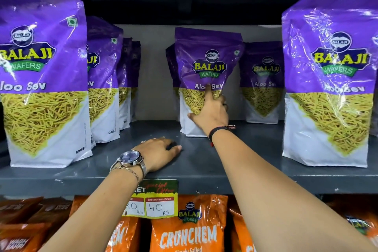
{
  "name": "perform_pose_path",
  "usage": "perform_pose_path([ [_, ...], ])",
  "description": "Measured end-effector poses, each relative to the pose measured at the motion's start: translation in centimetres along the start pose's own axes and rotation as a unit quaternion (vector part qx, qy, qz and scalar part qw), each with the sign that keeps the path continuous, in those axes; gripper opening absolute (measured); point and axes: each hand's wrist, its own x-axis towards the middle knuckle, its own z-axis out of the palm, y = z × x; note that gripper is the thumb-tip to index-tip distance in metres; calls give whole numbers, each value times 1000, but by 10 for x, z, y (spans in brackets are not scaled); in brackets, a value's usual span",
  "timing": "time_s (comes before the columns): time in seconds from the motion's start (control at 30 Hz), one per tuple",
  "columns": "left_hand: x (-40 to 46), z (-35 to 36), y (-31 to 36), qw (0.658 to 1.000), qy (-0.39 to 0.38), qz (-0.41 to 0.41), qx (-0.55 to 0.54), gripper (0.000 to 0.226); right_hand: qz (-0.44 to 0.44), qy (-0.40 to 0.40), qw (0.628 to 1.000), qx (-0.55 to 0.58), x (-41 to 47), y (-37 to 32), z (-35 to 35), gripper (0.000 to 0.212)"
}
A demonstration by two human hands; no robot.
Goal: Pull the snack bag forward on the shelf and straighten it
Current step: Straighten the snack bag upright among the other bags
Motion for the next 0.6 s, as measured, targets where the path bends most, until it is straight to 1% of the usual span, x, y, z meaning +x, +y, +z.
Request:
perform_pose_path([
  [0.27, -1, 0, -1, 1000, -14, -7, 11, 54, -13, -6, 1000, -12, -34, 0, -30, 100],
  [0.6, 0, 0, -2, 1000, -10, -15, 22, 48, -5, 17, 999, -35, -79, 0, -59, 100],
])
